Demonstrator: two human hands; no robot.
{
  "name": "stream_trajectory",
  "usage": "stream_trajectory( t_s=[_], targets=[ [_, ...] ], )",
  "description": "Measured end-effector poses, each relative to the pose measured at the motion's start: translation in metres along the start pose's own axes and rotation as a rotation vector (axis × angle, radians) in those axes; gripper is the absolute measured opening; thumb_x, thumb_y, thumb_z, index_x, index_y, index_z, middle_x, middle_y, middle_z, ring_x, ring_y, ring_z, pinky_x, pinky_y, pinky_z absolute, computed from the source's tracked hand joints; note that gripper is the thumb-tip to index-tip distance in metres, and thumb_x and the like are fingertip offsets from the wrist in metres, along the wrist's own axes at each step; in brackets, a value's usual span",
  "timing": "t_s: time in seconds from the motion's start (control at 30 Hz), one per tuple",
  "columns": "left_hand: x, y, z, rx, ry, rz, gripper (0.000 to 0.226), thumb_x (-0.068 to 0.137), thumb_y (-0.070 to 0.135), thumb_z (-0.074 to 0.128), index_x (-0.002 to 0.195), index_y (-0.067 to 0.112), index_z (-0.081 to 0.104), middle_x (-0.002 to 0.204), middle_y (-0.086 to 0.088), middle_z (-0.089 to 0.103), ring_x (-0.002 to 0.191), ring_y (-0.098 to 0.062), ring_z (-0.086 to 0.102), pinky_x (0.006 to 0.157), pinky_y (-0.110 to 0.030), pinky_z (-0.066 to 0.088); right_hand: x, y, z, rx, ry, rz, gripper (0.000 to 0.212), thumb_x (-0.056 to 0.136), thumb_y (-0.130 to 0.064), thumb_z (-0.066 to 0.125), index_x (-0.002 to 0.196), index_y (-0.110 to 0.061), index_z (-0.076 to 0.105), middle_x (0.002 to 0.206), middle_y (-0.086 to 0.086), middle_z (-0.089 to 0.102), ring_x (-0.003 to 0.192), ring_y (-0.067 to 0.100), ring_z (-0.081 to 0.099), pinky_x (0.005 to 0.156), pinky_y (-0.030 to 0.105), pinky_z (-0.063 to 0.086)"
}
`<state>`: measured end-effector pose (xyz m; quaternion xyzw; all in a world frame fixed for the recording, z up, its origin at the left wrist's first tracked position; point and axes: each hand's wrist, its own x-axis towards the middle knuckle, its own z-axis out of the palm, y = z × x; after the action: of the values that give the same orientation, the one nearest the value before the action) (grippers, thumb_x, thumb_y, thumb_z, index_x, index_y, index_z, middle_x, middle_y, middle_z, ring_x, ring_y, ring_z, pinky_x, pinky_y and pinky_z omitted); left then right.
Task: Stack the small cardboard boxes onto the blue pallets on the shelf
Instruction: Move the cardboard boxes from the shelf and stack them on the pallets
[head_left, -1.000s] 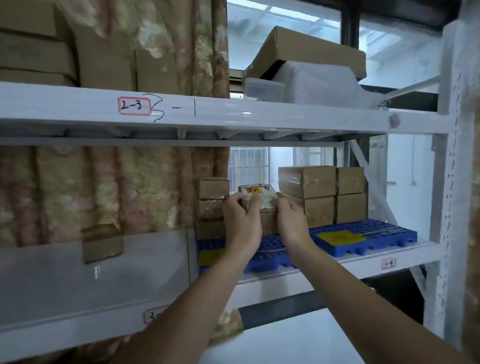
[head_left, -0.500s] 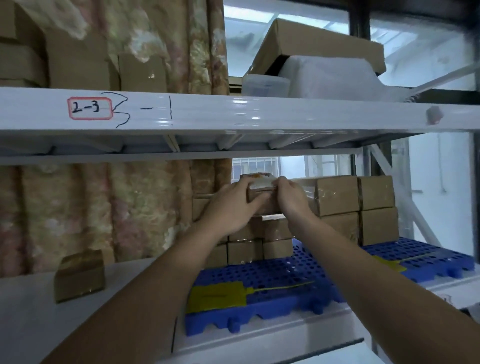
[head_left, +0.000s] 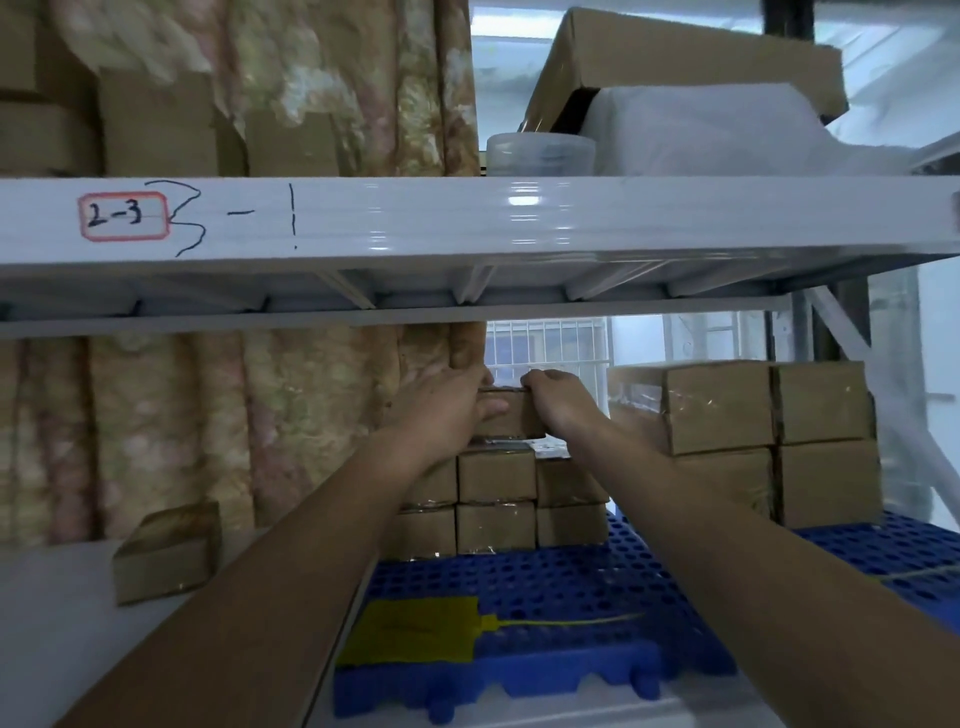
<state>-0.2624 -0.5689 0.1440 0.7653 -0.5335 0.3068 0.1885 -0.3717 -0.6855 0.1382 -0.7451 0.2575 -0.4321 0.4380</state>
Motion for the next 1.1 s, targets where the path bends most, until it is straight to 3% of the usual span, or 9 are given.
stream_trajectory(
  t_s=[0.2,0.43,0.57,0.8,0.93,1.1],
  targets=[
    [0.003,-0.002,0.005,0.018,-0.015,-0.006,0.045,0.1,0.058,0.048,0.133,0.03,0.056,0.136,0.0,0.062,0.13,-0.024,0.047,0.104,-0.042,0.033,0.007,0.01,0.0,0.021,-0.027,0.008,0.028,0.096,-0.036,0.047,0.082,-0.018,0.062,0.089,0.007,0.06,0.085,0.027,0.057,0.075,0.039,0.042],
    [0.001,-0.01,0.006,-0.011,-0.016,0.002,0.042,0.097,0.057,0.053,0.126,0.028,0.061,0.127,0.0,0.065,0.12,-0.024,0.054,0.096,-0.041,0.042,0.011,0.014,0.003,0.027,-0.061,-0.007,0.038,0.094,-0.045,0.049,0.106,-0.013,0.066,0.101,0.007,0.064,0.091,0.026,0.06,0.078,0.038,0.045],
    [-0.004,-0.013,0.007,-0.074,-0.031,-0.011,0.038,0.097,0.054,0.056,0.125,0.028,0.061,0.128,0.004,0.065,0.118,-0.021,0.056,0.088,-0.037,0.043,0.01,0.016,0.006,-0.02,-0.056,-0.026,0.044,0.097,-0.047,0.048,0.121,-0.014,0.064,0.115,0.005,0.062,0.107,0.026,0.058,0.082,0.037,0.041],
    [-0.009,-0.013,0.005,-0.071,-0.048,-0.006,0.043,0.099,0.055,0.053,0.131,0.026,0.057,0.133,0.002,0.063,0.121,-0.021,0.054,0.089,-0.038,0.042,0.007,0.016,0.008,-0.036,-0.07,-0.033,0.051,0.097,-0.053,0.044,0.131,-0.018,0.059,0.127,0.003,0.059,0.113,0.024,0.056,0.085,0.038,0.039],
    [-0.013,-0.008,0.003,-0.034,-0.051,-0.003,0.051,0.099,0.058,0.05,0.138,0.026,0.054,0.137,0.001,0.061,0.126,-0.022,0.052,0.097,-0.04,0.042,0.005,0.013,0.005,-0.04,-0.094,-0.047,0.055,0.099,-0.054,0.043,0.138,-0.018,0.055,0.135,0.002,0.057,0.115,0.021,0.054,0.089,0.036,0.038],
    [-0.021,-0.006,-0.009,-0.017,-0.041,-0.02,0.06,0.099,0.062,0.046,0.145,0.025,0.049,0.146,0.001,0.055,0.134,-0.022,0.046,0.105,-0.042,0.04,-0.003,0.009,-0.005,-0.088,-0.096,-0.098,0.062,0.098,-0.057,0.041,0.147,-0.02,0.049,0.153,0.001,0.046,0.133,0.023,0.047,0.107,0.042,0.037]
  ],
)
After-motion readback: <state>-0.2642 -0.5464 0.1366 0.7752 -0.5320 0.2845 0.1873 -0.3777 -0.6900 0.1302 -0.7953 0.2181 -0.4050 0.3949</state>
